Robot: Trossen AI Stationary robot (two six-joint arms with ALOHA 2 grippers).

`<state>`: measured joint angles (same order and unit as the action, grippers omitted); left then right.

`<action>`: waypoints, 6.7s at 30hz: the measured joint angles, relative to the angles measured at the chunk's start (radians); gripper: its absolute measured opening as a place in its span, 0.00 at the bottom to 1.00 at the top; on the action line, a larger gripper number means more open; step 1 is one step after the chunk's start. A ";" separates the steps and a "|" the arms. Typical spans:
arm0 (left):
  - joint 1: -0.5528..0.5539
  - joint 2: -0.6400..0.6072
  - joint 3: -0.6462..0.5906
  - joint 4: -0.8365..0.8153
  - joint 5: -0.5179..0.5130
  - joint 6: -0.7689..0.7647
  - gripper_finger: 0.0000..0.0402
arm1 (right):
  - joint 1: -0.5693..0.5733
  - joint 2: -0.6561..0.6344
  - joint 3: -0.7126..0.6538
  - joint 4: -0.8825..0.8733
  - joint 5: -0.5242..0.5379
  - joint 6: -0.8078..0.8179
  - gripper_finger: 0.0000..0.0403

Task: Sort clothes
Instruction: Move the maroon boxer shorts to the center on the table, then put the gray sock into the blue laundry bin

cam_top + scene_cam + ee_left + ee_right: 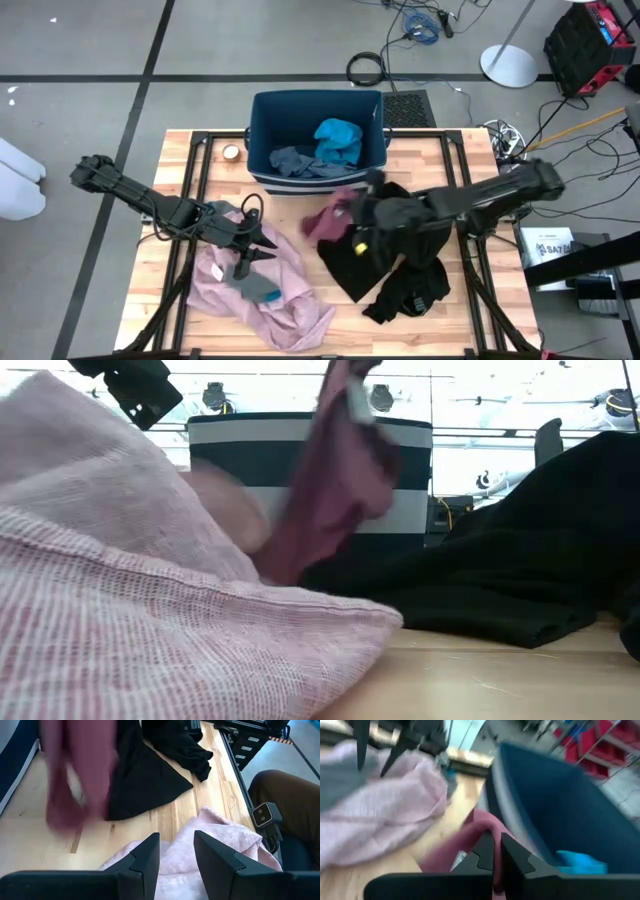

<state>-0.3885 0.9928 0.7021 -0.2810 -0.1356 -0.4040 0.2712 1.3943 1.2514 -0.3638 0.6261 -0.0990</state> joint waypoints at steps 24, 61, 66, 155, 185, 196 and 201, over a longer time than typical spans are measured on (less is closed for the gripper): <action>-0.007 0.000 0.000 0.011 -0.026 -0.017 0.32 | -0.162 0.260 -0.002 -0.078 -0.171 0.125 0.09; -0.011 0.000 -0.001 -0.047 -0.128 0.044 0.32 | 0.020 0.798 0.347 0.599 -0.731 0.051 0.56; -0.011 0.000 -0.001 -0.051 -0.128 0.044 0.32 | 0.043 0.863 0.422 0.563 -0.737 0.071 0.56; 0.658 0.000 -0.075 -0.669 -0.094 -0.402 0.32 | -0.805 0.223 0.432 -0.182 -0.662 -0.074 0.00; 0.655 0.002 -0.272 -0.658 -0.187 -0.770 0.32 | -0.721 0.211 0.431 -0.504 -0.658 -0.044 0.63; 0.655 -0.002 -0.389 -0.540 -0.128 -0.764 0.32 | -0.721 0.211 0.431 -0.511 -0.658 -0.046 0.63; 0.655 -0.002 -0.392 -0.521 -0.119 -0.652 0.27 | -0.720 0.211 0.431 -0.510 -0.658 -0.045 0.63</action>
<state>0.2665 0.9905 0.3104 -0.8017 -0.2546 -1.0556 -0.4488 1.6054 1.6829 -0.8737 -0.0315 -0.1441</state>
